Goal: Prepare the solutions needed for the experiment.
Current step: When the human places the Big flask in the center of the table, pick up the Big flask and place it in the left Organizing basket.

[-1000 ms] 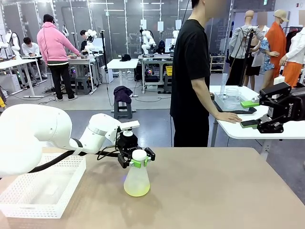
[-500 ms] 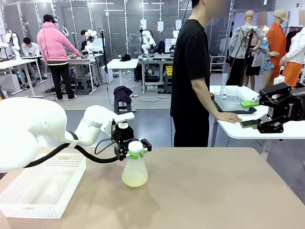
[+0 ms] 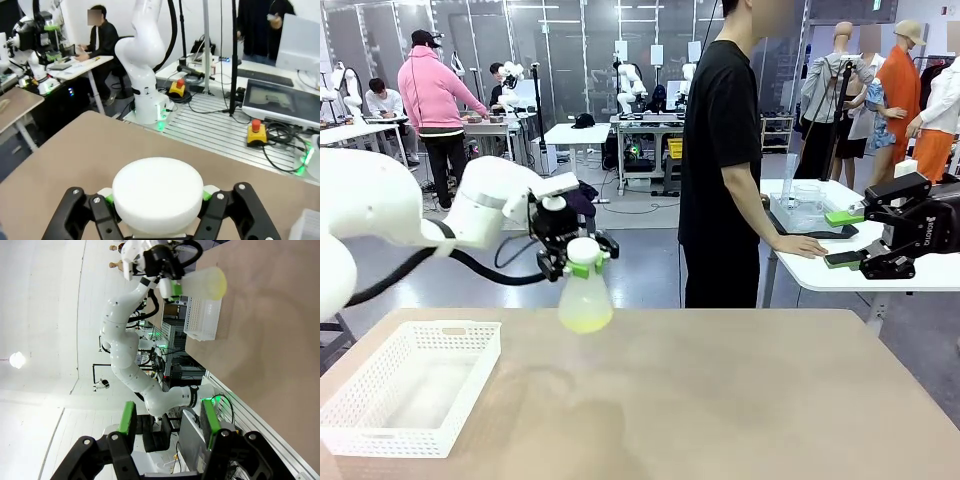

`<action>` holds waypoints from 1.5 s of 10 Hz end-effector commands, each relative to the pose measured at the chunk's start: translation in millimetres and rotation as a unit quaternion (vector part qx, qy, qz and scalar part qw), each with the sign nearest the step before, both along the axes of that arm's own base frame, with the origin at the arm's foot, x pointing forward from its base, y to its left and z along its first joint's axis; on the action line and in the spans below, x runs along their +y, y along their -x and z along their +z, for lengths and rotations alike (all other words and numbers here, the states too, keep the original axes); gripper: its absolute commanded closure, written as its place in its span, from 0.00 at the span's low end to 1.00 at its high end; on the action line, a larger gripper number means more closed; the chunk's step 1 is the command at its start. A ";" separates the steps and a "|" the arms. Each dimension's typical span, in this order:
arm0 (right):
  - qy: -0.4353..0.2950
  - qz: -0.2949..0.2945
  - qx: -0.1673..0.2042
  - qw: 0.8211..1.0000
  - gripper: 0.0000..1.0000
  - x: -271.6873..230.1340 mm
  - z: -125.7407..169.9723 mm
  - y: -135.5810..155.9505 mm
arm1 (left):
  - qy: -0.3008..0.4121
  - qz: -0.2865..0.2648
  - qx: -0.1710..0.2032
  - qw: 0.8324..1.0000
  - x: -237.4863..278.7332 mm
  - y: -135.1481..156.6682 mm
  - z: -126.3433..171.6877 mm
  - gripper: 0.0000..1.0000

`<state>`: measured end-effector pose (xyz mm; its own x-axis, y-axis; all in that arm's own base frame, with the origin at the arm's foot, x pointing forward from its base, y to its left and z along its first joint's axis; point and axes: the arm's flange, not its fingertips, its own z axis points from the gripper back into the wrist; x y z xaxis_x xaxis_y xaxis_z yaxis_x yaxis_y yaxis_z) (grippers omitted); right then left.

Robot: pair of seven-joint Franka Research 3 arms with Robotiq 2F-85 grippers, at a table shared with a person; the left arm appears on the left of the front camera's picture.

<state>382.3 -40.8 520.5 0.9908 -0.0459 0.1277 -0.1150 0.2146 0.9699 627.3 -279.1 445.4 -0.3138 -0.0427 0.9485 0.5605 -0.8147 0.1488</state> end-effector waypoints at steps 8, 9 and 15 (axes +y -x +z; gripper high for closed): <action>-0.003 0.000 -0.006 1.000 0.35 -0.1 0.8 0.1 | 0.132 0.246 -0.097 0.955 290.2 46.3 97.7 1.00; -0.003 0.000 -0.006 1.000 0.35 -0.1 0.8 0.1 | 0.149 0.272 -0.094 0.946 313.6 55.0 85.9 1.00; -0.003 0.000 -0.006 1.000 0.35 -0.1 0.8 0.1 | 0.177 0.329 -0.017 0.928 347.6 98.7 14.4 1.00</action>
<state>382.4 -41.1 520.5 0.9907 -0.0466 0.1275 -0.1147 0.2148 0.9699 535.7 74.5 455.3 -0.3746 0.0524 0.9257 0.8971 -0.2319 0.3761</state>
